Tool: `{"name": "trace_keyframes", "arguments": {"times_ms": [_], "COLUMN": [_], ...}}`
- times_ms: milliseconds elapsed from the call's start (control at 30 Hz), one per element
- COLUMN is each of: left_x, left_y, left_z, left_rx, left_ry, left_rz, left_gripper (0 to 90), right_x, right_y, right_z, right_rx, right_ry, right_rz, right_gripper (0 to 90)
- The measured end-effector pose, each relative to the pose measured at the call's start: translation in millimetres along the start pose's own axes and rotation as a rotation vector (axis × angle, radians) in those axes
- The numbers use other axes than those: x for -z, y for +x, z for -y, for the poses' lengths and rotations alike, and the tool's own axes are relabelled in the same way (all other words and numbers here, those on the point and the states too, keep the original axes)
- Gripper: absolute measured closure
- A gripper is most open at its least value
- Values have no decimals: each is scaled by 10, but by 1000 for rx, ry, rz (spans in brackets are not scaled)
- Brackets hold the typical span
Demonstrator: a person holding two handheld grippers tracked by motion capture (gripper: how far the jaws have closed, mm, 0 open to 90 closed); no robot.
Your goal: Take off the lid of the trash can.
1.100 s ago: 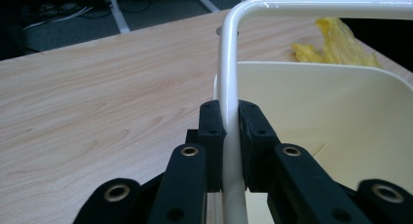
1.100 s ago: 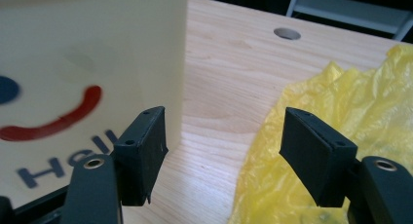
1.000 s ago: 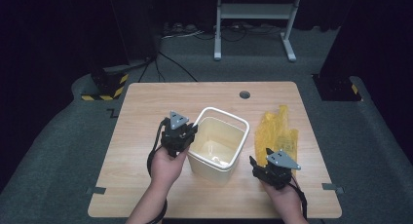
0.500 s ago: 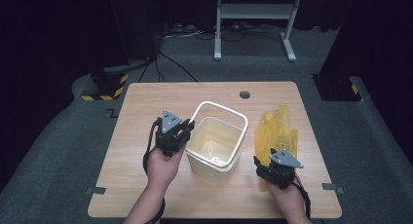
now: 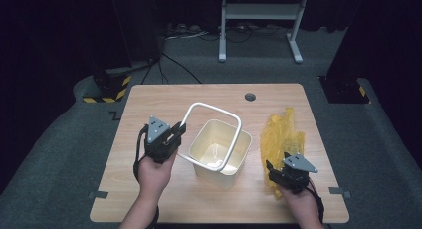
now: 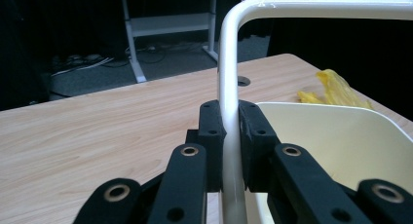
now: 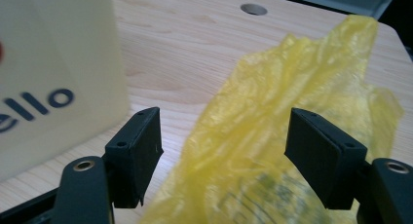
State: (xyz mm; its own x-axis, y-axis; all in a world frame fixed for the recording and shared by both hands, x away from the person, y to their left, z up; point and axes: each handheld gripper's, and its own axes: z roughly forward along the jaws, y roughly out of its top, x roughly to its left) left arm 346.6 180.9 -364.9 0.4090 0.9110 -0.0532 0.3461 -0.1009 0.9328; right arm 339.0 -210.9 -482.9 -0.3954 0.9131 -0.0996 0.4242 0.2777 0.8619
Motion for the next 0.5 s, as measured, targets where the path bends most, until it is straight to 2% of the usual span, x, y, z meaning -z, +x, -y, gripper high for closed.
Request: {"name": "trace_keyframes", "arguments": {"times_ms": [133, 267, 400, 500], "left_x": [79, 174, 254, 282], "left_y": [115, 265, 403, 513], "left_z": [16, 68, 153, 210], "left_rx": [11, 22, 49, 47], "left_ry": [-6, -18, -47, -47], "left_rz": [-20, -51, -77, -104], "left_gripper": [813, 813, 813, 813], "right_x": [27, 65, 44, 26], "right_y": [-79, -98, -108, -105], "right_z": [28, 71, 70, 57], "right_rx": [-9, 31, 13, 13], "right_ry": [12, 20, 24, 20], "right_rz": [7, 5, 10, 16], "right_gripper": [279, 275, 275, 275]}}
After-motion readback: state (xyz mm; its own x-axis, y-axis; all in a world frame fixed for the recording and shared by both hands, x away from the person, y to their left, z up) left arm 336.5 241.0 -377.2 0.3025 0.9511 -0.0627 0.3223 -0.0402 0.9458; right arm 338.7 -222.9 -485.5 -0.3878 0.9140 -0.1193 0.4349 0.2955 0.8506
